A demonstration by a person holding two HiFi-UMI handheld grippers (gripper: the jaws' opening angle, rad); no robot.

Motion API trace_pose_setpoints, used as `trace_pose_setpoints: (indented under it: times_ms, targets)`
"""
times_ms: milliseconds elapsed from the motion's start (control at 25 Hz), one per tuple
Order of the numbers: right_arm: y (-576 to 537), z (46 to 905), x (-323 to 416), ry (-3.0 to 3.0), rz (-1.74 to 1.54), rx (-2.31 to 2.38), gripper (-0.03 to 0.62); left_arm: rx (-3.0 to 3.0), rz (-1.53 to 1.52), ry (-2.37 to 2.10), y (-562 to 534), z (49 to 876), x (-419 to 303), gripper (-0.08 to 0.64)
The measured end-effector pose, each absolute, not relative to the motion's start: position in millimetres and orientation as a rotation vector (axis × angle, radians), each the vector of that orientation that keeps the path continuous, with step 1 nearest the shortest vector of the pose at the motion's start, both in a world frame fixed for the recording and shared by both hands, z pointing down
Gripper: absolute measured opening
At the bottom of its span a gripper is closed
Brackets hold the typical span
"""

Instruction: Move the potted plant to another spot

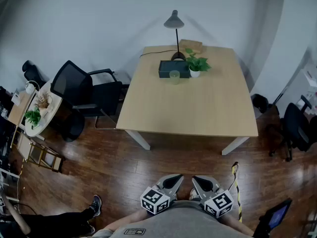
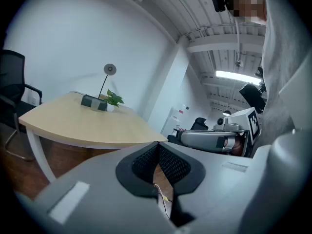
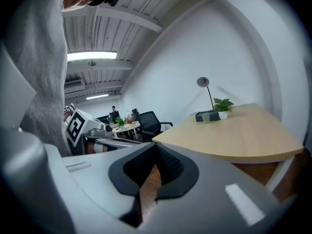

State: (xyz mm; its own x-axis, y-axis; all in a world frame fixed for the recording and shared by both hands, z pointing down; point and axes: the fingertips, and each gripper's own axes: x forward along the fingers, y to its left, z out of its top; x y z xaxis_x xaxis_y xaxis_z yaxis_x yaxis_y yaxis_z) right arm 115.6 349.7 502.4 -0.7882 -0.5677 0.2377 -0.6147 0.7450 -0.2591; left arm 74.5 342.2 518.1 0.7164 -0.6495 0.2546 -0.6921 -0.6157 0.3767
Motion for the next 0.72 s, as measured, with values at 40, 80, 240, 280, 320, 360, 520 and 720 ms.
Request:
trace_pose_setpoints:
  times_ms: [40, 80, 240, 280, 320, 360, 520, 720]
  targets:
    - [349, 503, 116, -2.799, 0.491, 0.957, 0.005, 2.471, 0.129, -1.028, 342, 519, 75, 0.002]
    - [348, 503, 117, -2.798, 0.49, 0.959, 0.005, 2.472, 0.13, -1.027, 342, 519, 75, 0.002]
    - [343, 502, 116, -2.798, 0.474, 0.948, 0.005, 2.483, 0.123, -1.034, 334, 515, 75, 0.002]
    - [338, 499, 116, -2.8, 0.458, 0.95, 0.005, 2.489, 0.115, -1.04, 329, 511, 75, 0.002]
    - [332, 494, 116, -2.803, 0.438, 0.954, 0.005, 2.498, 0.105, -1.048, 322, 507, 75, 0.002]
    - [324, 488, 117, -2.808, 0.412, 0.961, 0.005, 2.51, 0.094, -1.059, 314, 501, 74, 0.002]
    - [288, 451, 120, -2.842, 0.272, 1.011, 0.005, 2.586, 0.026, -1.113, 275, 464, 73, 0.002]
    - [254, 406, 122, -2.883, 0.119, 1.077, 0.005, 2.683, -0.07, -1.147, 240, 415, 77, 0.002]
